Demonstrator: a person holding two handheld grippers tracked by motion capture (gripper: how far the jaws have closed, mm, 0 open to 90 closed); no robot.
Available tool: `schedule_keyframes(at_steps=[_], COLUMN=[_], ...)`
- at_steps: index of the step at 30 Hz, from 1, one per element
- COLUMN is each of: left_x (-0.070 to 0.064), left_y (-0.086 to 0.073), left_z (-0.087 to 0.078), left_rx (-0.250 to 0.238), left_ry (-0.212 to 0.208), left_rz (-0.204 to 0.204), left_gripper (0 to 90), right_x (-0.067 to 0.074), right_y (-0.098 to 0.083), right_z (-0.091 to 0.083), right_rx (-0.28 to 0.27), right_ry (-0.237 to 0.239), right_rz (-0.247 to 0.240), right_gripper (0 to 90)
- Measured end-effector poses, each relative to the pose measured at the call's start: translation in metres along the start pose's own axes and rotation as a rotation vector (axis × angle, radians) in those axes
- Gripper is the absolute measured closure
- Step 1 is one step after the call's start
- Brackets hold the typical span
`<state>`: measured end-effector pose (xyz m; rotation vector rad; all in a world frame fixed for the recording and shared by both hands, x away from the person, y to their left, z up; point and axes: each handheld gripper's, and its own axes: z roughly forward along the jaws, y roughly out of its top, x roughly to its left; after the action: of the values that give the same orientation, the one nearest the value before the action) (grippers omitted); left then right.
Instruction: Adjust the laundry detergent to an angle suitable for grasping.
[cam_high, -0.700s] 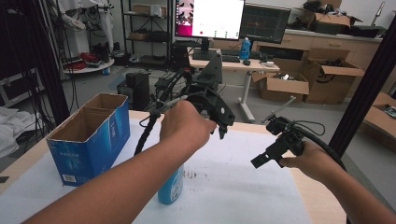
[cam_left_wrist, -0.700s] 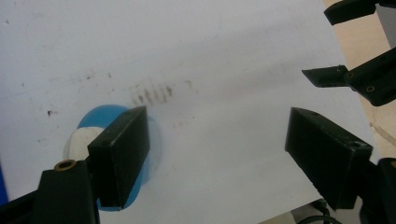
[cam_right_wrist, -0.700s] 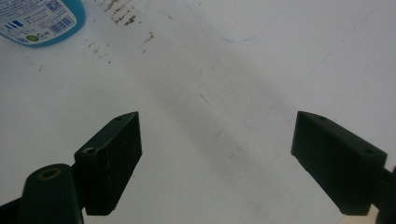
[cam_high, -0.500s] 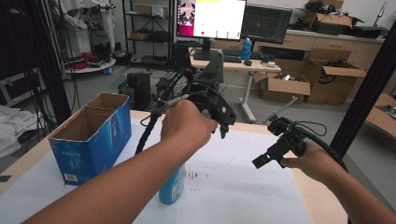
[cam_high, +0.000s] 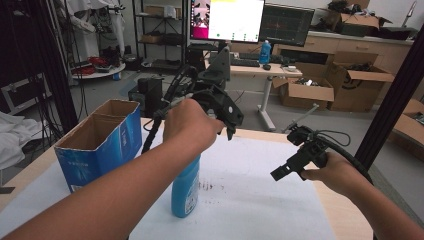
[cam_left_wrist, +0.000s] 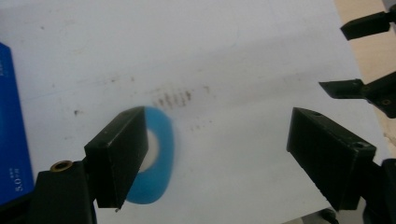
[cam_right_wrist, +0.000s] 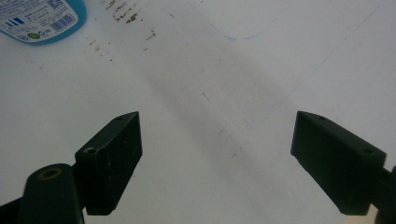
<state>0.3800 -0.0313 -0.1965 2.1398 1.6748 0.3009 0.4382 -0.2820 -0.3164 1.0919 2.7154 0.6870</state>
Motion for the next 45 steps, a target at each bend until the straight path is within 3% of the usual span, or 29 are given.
schedule_keyframes(at_steps=[12, 19, 35, 45], left_x=[0.020, 0.029, 0.042, 0.047], left_y=[-0.002, -0.005, -0.011, -0.018], left_z=[0.001, 0.006, 0.019, 0.039], left_rx=[0.021, 0.055, 0.102, 0.138], left_ry=[0.032, 0.055, 0.036, 0.030], left_rz=[-0.017, 0.005, 0.038, 0.040], left_gripper=[21.1, 21.1, 20.8, 20.8], right_x=[0.000, -0.001, 0.000, 0.000], right_y=[0.000, 0.001, 0.002, 0.000], right_z=[0.002, 0.005, 0.011, 0.016], right_rx=[0.004, 0.010, 0.023, 0.033], right_ry=[-0.002, -0.001, 0.001, 0.003], right_rz=[0.000, 0.001, -0.005, 0.002], right_gripper=[16.5, 16.5, 16.5, 16.7])
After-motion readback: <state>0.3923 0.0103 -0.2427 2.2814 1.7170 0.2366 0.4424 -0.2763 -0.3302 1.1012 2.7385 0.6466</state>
